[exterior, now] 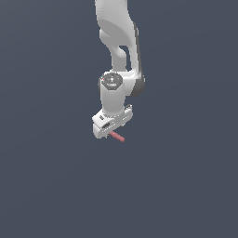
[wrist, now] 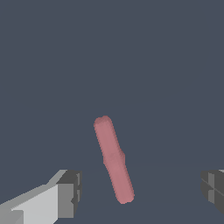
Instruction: Pick up the object and move it to a goal position.
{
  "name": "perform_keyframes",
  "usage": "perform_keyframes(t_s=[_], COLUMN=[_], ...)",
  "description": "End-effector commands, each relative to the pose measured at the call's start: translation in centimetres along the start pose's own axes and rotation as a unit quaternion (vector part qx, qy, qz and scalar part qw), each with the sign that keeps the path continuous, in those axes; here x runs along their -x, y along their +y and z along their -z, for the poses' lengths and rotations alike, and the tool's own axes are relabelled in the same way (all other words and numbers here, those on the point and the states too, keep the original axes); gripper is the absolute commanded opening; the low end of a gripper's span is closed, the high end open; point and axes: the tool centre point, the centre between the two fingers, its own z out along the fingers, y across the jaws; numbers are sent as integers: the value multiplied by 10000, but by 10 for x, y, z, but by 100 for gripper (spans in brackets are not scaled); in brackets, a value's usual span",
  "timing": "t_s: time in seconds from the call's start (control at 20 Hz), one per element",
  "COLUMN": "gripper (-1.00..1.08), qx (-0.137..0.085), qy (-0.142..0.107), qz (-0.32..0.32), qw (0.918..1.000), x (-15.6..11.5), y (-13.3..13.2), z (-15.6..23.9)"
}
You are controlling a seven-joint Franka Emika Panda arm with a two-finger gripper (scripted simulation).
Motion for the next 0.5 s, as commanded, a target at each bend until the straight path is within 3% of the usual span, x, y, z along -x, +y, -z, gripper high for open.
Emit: perform_keyframes(t_s=[0.0,0.45], gripper=[100,100], qx=[-7,-40], qy=[-10,-25], qz=[370,1330], qw=[9993,9911], x=[4,13], y=[-3,-13], z=[-8,-28])
